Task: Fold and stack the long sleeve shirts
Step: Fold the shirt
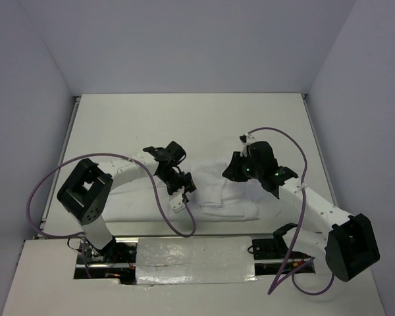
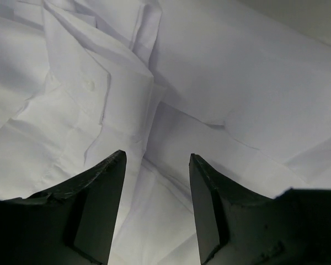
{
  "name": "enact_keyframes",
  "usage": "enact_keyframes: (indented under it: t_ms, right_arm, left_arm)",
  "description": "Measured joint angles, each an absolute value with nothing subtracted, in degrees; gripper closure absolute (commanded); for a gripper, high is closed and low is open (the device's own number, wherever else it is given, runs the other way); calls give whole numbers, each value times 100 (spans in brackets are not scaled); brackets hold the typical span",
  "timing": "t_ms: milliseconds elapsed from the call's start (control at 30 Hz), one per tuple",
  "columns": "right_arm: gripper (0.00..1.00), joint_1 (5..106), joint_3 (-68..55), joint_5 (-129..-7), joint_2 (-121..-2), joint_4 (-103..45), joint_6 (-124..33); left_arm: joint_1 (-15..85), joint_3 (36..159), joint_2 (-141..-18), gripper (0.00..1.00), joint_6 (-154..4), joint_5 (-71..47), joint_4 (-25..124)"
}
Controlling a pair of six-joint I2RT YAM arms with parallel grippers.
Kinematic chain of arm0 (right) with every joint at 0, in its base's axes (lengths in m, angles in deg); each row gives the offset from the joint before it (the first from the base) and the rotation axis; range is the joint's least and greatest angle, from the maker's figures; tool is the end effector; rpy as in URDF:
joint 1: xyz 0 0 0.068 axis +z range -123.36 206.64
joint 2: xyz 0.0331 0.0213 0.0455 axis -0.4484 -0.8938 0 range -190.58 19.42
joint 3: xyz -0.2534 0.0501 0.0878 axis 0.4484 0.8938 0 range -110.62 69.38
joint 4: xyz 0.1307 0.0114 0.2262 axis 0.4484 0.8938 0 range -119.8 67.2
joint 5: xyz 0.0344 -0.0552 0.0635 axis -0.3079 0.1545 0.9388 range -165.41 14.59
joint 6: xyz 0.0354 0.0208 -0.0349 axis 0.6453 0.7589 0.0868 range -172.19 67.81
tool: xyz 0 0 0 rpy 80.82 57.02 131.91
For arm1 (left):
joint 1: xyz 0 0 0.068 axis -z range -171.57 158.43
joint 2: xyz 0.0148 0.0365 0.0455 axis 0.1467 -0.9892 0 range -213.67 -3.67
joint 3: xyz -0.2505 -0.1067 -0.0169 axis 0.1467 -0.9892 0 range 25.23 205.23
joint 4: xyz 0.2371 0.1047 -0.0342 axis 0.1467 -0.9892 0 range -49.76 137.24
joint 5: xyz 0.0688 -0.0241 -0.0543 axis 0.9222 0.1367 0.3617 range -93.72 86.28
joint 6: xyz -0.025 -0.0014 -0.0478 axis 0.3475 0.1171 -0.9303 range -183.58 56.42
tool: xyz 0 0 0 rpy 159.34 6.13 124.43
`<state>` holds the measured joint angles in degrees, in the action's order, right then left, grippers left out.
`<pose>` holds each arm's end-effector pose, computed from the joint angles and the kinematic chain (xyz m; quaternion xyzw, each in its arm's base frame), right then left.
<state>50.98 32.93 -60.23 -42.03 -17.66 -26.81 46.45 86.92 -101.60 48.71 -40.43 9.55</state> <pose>0.2036 0.1023 0.2308 -0.0507 0.8882 0.2928 0.3505 0.2373 -0.2125 0.1801 0.9197 0.1982 -0.1685 0.2940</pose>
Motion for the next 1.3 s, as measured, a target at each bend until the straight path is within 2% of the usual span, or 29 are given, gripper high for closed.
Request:
enact_keyframes:
  t_ms: [167, 233, 467, 600, 800, 833, 900, 933, 1033, 1200, 1300]
  right_arm:
    - [89, 5454, 3271, -5959, -4568, -1917, -2718]
    - [89, 5509, 3274, -5992, -4660, -1908, -2689]
    - [93, 5515, 3271, -6469, -4926, -1910, -2449]
    - [100, 5515, 3256, -6932, -5381, -1915, -2252]
    - [100, 5515, 3057, -7284, -6087, -1797, -2156]
    - [98, 5515, 3024, -7334, -6058, -1747, -2161]
    - [77, 5515, 2946, -7417, -5894, -1613, -2154]
    - [60, 5515, 2891, -7472, -5746, -1484, -2141]
    - [40, 5515, 2736, -7656, -5033, -1010, -2080]
    - [35, 5513, 2797, -7771, -3691, -206, -1557]
    - [28, 5480, 3147, -7695, -3204, 299, -1125]
  left_arm:
    - [4630, 8657, -9977, 37, 4705, -4052, 1226]
    - [4584, 8698, -9924, 37, 4307, -4141, 1346]
    - [4108, 9332, -9844, 38, 1510, -4419, 1890]
    - [3627, 9352, -9695, 37, -176, -4308, 2280]
    - [2328, 8961, -9295, 34, -1653, -3988, 2450]
    - [2075, 8899, -9216, 32, -1730, -3929, 2402]
    - [1483, 8819, -9116, 31, -1775, -3807, 2247]
    - [1159, 8810, -9103, 31, -1793, -3737, 2142]
    - [263, 8823, -9155, 31, -1859, -3422, 1818]
    - [-1035, 8991, -9524, 29, -1872, -3320, 1342]
    - [-1499, 9048, -9697, 29, -1824, -3263, 1174]
